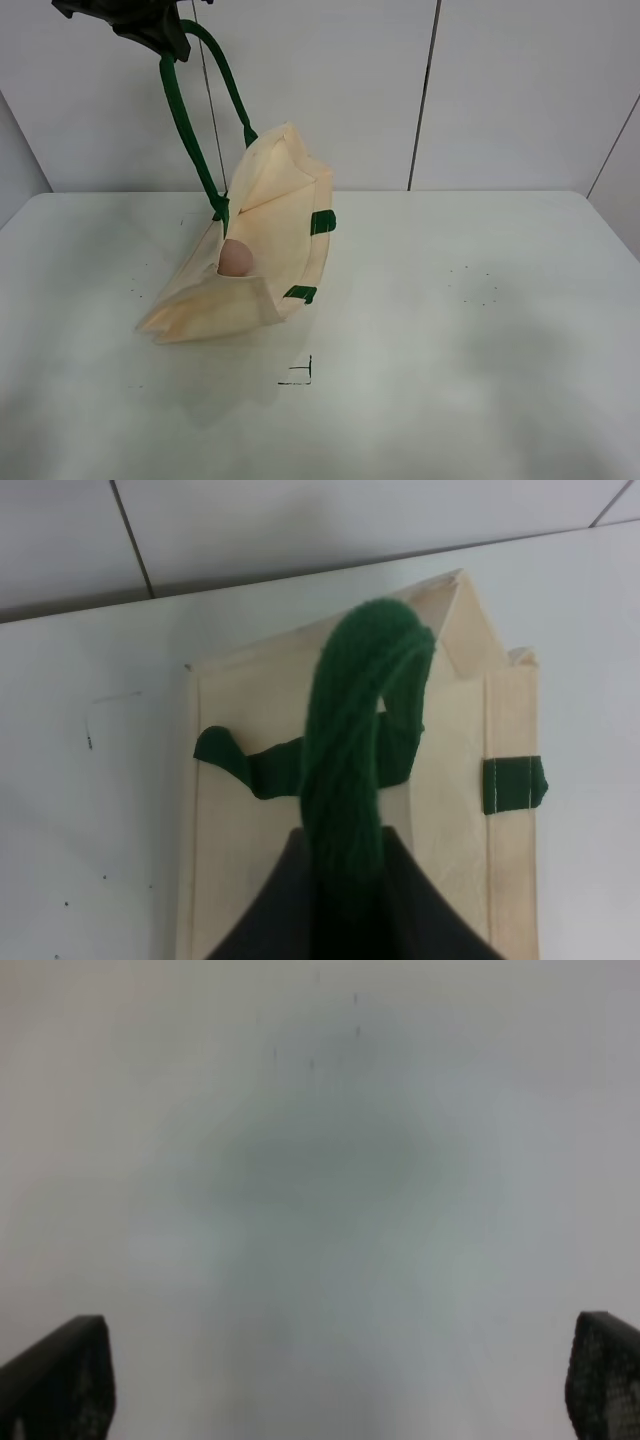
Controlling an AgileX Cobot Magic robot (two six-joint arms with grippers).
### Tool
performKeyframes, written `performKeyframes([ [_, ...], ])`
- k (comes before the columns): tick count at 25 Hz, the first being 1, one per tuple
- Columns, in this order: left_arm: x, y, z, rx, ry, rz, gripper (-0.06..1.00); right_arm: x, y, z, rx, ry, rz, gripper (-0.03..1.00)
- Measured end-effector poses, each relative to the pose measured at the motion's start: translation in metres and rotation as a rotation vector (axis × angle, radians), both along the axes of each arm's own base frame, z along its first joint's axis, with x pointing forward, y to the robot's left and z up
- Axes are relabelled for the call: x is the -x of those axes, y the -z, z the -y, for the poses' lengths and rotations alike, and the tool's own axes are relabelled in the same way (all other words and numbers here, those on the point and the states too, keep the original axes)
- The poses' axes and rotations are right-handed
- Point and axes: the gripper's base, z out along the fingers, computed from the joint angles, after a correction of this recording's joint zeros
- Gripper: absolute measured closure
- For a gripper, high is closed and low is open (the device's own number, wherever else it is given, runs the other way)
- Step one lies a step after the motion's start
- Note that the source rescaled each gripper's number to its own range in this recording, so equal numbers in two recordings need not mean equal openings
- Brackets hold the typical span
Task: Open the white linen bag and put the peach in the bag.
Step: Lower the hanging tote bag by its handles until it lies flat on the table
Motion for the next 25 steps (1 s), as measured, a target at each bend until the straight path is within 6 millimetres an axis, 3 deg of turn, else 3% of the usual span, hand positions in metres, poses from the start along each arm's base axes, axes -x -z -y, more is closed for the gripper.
performKeyframes([
  [8, 0.000, 0.000, 0.000, 0.000, 0.000, 0.000, 0.94, 0.031, -0.002, 0.003, -0.004, 0.023, 0.207, -0.03],
  [12, 0.000, 0.001, 0.001, 0.004, 0.002, -0.005, 0.94, 0.032, -0.001, 0.003, -0.002, 0.028, 0.211, -0.03],
  [15, -0.001, 0.013, 0.003, 0.014, 0.011, -0.050, 0.94, 0.032, -0.001, 0.003, -0.001, 0.028, 0.211, -0.03],
  [20, -0.012, 0.059, 0.009, 0.021, 0.015, -0.138, 0.94, 0.032, -0.001, 0.003, -0.001, 0.028, 0.211, -0.03],
  [25, -0.030, 0.130, 0.019, 0.029, 0.015, -0.288, 0.94, 0.032, -0.001, 0.003, -0.001, 0.028, 0.211, -0.03],
])
